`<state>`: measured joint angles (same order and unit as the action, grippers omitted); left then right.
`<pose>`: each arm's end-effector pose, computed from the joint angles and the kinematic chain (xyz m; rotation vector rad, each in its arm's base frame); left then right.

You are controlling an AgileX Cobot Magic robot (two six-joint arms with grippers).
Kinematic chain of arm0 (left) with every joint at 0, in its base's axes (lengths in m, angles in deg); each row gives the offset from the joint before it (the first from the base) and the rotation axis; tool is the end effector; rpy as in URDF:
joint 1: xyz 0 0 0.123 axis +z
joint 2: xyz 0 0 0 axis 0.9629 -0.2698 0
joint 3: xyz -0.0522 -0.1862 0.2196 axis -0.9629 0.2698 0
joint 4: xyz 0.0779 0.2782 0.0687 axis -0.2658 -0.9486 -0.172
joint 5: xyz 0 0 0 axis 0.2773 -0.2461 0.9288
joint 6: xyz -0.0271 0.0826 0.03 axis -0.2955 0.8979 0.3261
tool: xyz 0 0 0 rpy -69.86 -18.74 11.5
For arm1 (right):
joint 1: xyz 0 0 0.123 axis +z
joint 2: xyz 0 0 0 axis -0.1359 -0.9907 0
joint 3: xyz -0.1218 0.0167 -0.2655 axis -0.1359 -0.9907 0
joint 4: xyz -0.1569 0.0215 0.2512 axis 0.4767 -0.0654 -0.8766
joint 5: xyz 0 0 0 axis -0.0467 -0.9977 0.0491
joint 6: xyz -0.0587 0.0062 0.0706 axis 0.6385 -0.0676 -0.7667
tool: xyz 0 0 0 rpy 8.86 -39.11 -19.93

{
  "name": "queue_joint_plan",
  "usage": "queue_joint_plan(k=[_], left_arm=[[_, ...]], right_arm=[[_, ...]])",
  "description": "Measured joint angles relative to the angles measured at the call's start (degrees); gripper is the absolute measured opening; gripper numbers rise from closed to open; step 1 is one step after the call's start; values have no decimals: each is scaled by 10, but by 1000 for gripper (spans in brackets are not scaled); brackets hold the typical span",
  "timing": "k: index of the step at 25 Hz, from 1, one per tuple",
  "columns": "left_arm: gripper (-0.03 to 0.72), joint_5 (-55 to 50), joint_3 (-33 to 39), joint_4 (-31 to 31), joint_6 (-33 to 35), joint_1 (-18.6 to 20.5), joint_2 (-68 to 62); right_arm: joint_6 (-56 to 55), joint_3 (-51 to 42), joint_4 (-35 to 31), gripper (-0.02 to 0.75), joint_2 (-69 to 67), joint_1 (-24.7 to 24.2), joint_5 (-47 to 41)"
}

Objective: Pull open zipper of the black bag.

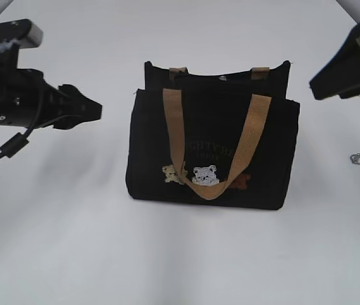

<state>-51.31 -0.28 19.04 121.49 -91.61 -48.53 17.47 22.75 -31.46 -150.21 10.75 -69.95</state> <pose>0.3250 -0.1297 0.1889 0.5258 2.1892 -0.4891 0.3054 0.0634 0.3183 -0.4868 2.4919 0.6600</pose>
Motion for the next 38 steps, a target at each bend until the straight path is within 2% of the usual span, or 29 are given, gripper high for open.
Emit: queue_joint_plan(k=[3, 6, 12, 14, 16, 18, 21, 23, 25, 27, 32, 38], left_arm=[[362, 65, 54, 6, -29, 0, 54], [354, 85, 106, 23, -41, 0, 111], [345, 72, 190, 30, -121, 0, 276], [344, 61, 207, -1, -173, 0, 348], [344, 41, 212, -77, -242, 0, 416], [342, 25, 213, -179, -348, 0, 488], [336, -42, 212, -424, -555, 1, 536], [325, -133, 210, -579, -696, 7, 547], [316, -212, 203, -692, -808, 14, 547], [311, -271, 178, -748, -850, 17, 548], [291, -375, 113, -800, -883, 17, 586], [225, -452, 123, -869, -894, 17, 696]], right_arm=[[-84, 0, 79, 389, 29, 0, -42], [-134, -5, 135, 370, 72, 0, -78], [-164, -104, 180, 361, 217, 0, -94], [-173, -147, 198, 361, 276, 0, -98], [-188, -186, 217, 361, 356, 0, -102], [-204, -209, 236, 361, 411, 0, -103], [-223, -223, 257, 361, 478, 0, -107], [-227, -225, 263, 361, 511, 0, -109], [-228, -225, 265, 361, 528, 0, -110], [-228, -230, 270, 360, 540, 0, -111], [-228, -276, 284, 326, 573, 0, -111], [-212, -330, 290, 307, 642, 0, -115]])
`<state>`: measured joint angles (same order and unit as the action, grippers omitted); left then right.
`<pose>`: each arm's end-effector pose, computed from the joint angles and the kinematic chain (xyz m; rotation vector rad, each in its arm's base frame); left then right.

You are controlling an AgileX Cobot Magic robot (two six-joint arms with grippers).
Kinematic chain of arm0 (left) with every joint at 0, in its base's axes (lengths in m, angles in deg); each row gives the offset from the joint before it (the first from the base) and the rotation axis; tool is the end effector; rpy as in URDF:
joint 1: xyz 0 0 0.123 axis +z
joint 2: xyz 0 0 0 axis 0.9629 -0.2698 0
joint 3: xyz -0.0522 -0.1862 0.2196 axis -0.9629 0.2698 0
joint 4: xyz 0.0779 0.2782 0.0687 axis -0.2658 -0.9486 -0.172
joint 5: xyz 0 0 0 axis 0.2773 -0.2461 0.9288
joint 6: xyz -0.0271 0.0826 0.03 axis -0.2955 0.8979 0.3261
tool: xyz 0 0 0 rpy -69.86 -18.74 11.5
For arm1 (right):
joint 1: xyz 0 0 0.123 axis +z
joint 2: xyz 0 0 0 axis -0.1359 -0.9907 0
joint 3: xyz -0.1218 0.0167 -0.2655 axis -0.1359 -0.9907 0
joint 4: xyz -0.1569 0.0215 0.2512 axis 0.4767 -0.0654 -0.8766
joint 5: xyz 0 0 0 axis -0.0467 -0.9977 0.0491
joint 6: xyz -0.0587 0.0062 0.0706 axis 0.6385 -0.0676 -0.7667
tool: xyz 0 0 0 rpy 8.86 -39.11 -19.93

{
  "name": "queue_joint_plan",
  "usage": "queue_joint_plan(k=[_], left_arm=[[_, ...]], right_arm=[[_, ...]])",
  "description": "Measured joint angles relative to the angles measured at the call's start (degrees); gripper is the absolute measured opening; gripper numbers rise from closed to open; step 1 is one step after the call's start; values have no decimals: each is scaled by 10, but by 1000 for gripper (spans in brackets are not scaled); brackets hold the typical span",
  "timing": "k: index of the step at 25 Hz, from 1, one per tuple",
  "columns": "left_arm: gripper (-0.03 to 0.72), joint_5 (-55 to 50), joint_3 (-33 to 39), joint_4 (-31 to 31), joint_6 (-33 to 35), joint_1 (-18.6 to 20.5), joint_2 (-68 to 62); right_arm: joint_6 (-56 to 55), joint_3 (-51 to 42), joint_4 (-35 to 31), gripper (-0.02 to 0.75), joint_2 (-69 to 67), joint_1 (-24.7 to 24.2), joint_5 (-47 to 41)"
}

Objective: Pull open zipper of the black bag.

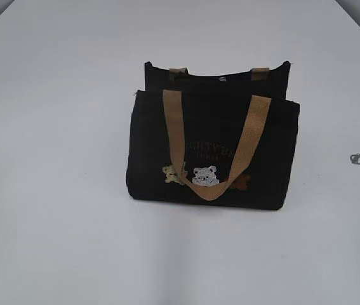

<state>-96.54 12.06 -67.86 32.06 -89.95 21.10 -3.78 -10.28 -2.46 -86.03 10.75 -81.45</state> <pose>0.0775 -0.0255 0.3081 0.3422 2.3128 -0.1819 0.0544 0.0153 0.2897 -0.3020 2.3753 0.1183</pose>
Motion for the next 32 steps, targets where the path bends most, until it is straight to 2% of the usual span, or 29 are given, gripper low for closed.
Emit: queue_joint_plan(k=[8, 13, 26, 29, 32], left_arm=[[218, 12, 36, -1, -1, 0, 198], [218, 17, 36, 0, -1, 0, 200], [218, 18, 36, 2, -1, 0, 205], [218, 18, 36, 2, -1, 20, 205], [218, 18, 37, 2, -1, 81, 205]], right_arm=[[29, -11, 3, 295, 135, 0, 19], [21, -28, 3, 285, 137, 0, 64], [17, -29, -1, 284, 137, 0, 69], [17, -29, -1, 284, 137, -1, 69], [17, -29, -2, 284, 137, -23, 69]])
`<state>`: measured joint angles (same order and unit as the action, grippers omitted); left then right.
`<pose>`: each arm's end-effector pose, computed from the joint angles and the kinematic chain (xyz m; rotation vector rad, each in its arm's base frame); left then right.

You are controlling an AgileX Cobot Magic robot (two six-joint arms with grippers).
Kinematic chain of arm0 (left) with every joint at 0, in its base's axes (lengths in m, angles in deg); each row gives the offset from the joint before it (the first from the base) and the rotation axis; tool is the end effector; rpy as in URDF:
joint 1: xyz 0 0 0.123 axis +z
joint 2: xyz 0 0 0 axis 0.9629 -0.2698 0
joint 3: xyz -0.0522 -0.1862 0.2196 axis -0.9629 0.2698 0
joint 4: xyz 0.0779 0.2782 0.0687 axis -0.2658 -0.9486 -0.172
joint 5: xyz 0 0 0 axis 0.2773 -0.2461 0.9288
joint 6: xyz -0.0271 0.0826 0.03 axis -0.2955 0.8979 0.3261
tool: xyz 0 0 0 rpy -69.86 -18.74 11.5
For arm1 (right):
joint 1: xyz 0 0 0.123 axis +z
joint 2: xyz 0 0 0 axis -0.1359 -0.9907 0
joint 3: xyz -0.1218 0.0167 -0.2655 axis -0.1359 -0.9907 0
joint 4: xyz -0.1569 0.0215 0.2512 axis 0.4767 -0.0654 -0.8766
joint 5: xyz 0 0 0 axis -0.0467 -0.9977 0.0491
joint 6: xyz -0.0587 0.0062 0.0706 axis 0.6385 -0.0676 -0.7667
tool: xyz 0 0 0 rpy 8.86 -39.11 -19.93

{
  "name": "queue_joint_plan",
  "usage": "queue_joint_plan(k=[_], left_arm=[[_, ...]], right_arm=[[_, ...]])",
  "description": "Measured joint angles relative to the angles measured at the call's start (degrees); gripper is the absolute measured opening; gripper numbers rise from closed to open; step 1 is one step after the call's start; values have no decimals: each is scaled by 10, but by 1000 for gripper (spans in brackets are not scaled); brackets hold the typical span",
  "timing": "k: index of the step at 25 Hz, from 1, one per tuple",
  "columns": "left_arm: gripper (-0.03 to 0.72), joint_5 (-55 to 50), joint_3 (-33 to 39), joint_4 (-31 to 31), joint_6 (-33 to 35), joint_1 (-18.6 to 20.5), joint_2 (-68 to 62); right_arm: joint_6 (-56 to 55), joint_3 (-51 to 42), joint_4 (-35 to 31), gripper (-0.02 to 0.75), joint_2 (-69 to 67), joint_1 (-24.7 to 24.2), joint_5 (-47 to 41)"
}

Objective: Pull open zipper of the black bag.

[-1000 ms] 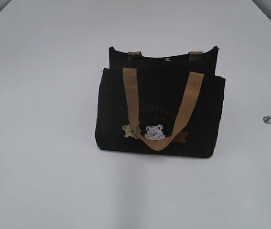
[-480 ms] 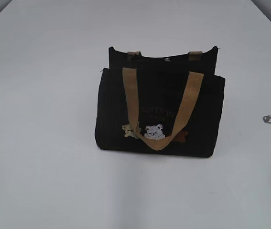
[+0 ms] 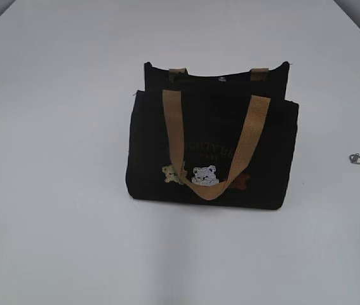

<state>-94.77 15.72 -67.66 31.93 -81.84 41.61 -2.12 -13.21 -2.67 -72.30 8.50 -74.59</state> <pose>0.0220 -0.0069 0.3079 0.1576 2.0023 -0.1282 0.0266 0.0125 0.2915 -0.2591 2.0711 0.0493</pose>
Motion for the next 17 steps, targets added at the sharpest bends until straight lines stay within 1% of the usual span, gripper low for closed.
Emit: queue_joint_plan(k=[2, 4, 17], left_arm=[[218, 0, 0, 0, 0, 41, 0], [218, 0, 0, 0, 0, 55, 0], [218, 0, 0, 0, 0, 56, 0]], right_arm=[[0, 0, -1, 284, 0, -22, 1], [0, 0, -1, 284, 0, -35, 1], [0, 0, -3, 284, 0, -36, 2]])
